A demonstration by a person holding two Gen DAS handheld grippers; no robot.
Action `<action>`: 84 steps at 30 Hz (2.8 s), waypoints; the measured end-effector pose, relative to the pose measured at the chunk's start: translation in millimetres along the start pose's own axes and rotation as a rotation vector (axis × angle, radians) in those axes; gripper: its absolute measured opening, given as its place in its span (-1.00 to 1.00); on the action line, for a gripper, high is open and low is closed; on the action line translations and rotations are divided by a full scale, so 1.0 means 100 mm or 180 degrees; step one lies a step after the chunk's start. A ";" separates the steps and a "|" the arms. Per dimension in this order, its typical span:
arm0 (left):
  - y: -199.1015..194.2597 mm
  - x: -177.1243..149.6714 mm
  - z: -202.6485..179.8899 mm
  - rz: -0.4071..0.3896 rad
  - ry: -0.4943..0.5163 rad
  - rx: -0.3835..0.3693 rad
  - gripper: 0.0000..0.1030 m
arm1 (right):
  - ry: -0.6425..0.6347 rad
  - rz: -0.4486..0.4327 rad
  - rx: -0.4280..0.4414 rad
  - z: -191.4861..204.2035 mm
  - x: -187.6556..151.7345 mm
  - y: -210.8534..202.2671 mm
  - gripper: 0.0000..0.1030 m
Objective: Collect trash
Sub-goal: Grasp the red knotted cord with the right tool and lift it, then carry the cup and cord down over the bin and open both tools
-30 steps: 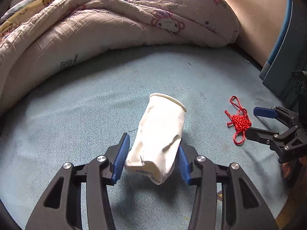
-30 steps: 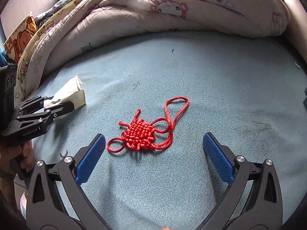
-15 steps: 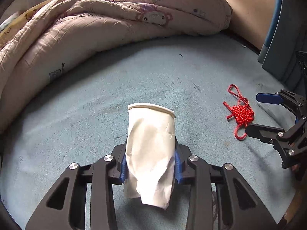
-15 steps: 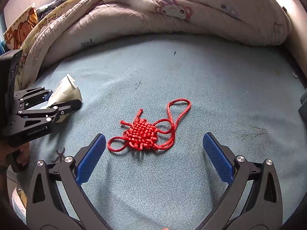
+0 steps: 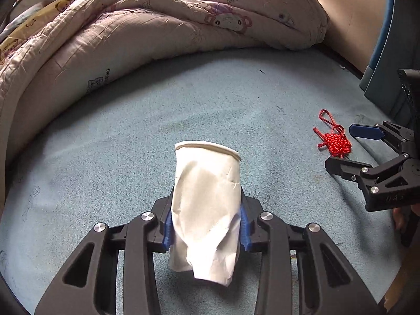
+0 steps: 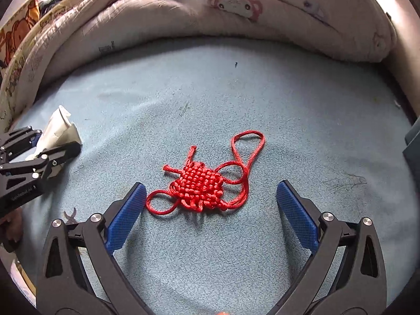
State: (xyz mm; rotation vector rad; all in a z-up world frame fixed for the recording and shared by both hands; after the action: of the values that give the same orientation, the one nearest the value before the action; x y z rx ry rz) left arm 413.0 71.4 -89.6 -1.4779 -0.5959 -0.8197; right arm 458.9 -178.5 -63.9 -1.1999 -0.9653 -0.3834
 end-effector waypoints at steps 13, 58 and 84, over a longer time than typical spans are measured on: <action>0.00 0.01 0.03 0.0012 -0.0078 -0.0022 -0.29 | -0.0188 -0.0151 0.0252 0.24 0.09 -0.09 -0.31; -0.99 -3.83 -1.65 0.0363 -0.0097 -0.0725 -0.31 | -0.0294 -0.0002 0.0901 1.21 -3.77 -1.29 -0.79; -0.17 -4.79 -1.91 0.1219 0.0181 -0.0724 0.82 | -0.0427 0.0950 0.0910 1.20 -4.34 -0.45 -0.79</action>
State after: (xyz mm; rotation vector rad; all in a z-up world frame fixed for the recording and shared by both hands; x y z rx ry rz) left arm 81.4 -62.5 -461.4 -1.7016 -0.1683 -0.6392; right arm 131.1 -184.2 -375.9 -1.0947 -0.9037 0.0720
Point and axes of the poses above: each gripper's, at about its wrist camera, not at the fingertips, and y roughly the way its jaws point, z to its left, x to its top, the point moved 8 cm from there along y, roughly the way its jaws point, and after that the axes turned 14 degrees about -z, right-handed, at the moved point
